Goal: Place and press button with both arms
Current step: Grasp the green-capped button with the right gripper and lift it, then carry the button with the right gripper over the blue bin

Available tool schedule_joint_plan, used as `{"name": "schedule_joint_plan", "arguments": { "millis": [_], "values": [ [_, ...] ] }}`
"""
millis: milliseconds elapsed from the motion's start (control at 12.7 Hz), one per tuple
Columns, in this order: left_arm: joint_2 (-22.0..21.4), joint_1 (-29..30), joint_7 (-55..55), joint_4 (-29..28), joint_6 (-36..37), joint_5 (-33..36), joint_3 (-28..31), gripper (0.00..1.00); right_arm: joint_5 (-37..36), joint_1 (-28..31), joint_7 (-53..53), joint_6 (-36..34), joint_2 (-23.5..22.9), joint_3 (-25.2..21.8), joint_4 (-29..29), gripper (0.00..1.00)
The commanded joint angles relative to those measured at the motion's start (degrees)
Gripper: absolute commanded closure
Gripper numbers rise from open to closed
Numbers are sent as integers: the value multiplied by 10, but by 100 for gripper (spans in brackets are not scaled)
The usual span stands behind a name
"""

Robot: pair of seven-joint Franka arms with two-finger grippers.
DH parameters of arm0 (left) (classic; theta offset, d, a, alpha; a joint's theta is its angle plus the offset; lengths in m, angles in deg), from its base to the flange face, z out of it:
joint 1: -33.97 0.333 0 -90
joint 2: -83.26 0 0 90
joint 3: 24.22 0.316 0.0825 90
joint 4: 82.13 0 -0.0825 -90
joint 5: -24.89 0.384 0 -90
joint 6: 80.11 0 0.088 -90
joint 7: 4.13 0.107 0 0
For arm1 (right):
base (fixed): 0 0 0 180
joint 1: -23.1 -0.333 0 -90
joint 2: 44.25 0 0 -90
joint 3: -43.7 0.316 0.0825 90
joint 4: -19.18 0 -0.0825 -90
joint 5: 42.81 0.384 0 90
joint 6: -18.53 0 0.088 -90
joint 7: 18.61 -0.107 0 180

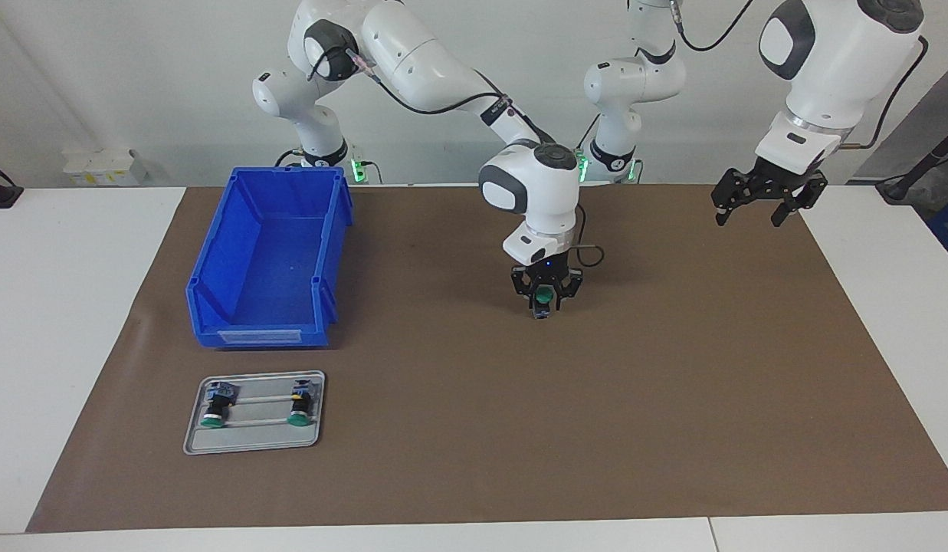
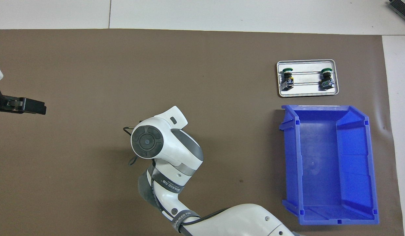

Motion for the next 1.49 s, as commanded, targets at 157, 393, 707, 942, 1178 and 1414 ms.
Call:
{"name": "schedule_joint_plan", "arguments": {
  "millis": [157,393,707,942,1178,1414],
  "values": [
    [-19,-2,4,-22,-15,-3,-2,0,-2,5,15,6,6,5,-9,100],
    [-13,-2,17,-12,-13,-3,-3,0,-2,8,16,5,6,5,-2,100],
    [9,-2,26,35,-7,-1,-4,0,-10,30,21,-15,30,-3,10,100],
    [38,-2,24,98,3,-2,-4,0,-10,108,91,-92,117,-2,1,100],
    [72,-2,23,144,18,-2,-5,0,-8,188,196,-136,167,-2,-12,100],
    [116,-16,20,185,16,1,-5,0,-4,263,308,-155,179,-1,-16,100]
  ]
}}
